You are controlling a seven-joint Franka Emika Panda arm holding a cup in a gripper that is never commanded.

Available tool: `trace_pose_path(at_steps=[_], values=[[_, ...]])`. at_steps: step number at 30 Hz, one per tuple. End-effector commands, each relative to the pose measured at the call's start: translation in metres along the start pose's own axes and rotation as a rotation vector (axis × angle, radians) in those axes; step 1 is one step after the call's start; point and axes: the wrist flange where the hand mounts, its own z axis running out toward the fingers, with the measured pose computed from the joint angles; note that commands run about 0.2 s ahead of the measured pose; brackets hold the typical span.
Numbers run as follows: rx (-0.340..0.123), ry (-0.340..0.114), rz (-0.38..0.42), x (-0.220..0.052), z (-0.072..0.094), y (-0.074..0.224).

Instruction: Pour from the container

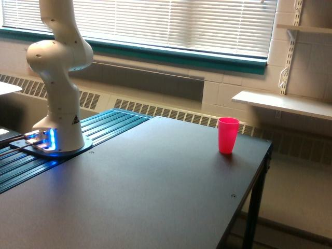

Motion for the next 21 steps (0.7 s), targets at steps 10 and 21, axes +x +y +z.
trace_pose_path(at_steps=[10,21], values=[[-0.242,-0.118,0.072,0.001,0.007,0.031],[-0.471,-0.305,0.185,-0.067,-0.002,0.068]])
